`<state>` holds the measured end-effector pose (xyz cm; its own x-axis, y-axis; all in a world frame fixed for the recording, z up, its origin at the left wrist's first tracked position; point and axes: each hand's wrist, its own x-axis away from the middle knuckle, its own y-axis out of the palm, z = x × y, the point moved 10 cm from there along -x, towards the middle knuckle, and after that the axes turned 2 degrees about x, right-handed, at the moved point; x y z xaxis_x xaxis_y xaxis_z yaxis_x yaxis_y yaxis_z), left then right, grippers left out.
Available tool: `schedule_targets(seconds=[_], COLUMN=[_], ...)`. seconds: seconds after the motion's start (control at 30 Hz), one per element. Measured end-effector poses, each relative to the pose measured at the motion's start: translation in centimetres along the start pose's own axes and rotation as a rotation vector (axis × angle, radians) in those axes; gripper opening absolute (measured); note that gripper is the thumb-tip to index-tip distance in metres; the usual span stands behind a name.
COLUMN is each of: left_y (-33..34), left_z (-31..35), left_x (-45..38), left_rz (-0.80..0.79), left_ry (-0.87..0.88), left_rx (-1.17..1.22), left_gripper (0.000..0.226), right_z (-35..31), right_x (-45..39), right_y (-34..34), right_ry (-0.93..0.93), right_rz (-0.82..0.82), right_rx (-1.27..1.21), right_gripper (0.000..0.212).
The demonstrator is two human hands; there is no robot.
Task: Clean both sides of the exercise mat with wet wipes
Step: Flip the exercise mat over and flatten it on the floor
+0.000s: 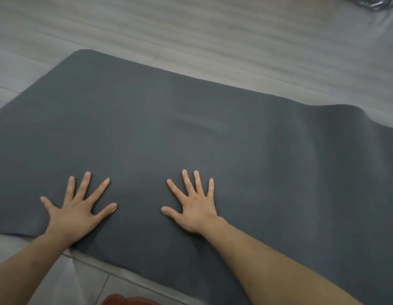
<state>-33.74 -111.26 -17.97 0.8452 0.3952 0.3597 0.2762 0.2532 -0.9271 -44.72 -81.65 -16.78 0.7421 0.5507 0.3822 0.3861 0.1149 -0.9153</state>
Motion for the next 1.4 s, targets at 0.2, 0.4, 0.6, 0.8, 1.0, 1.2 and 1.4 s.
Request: schedule_targets(seconds=[0.2,0.4,0.6,0.8,1.0,1.2,1.4], left_y=[-2.1,-2.0,1.3,5.9,1.3,1.0,-0.3], left_z=[3.2,22.7,43.5,49.8,55.1,65.7,68.1], left_x=[0.5,0.9,2.8,2.9,0.0,-6.9,-10.2], left_rz=[-0.084,-0.021,-0.066,-0.125,0.016,-0.060,0.075], left_ry=[-0.184,0.081,0.338,0.324,0.397,0.489,0.394], left_rx=[0.112,0.057,0.107,-0.016,0.101,0.027,0.021], left_gripper=[0.082,0.072,0.070,0.075,0.077,0.073,0.048], right_z=[6.1,25.8,39.6,39.8,46.6,57.1,61.0], right_x=[1.6,9.0,11.1,10.8,7.7,5.2,3.6], right_y=[-7.6,-12.1,-6.6,-1.2,-8.4,-6.1,-12.9], right_ry=[-0.031,0.265,0.488,0.505,0.447,0.564,0.519], right_rz=[0.139,0.499,0.235,0.161,0.353,0.205,0.450], right_rx=[-0.352,-0.143,-0.163,-0.091,-0.005,-0.088,0.030], right_gripper=[0.063,0.054,0.065,0.064,0.060,0.068,0.049])
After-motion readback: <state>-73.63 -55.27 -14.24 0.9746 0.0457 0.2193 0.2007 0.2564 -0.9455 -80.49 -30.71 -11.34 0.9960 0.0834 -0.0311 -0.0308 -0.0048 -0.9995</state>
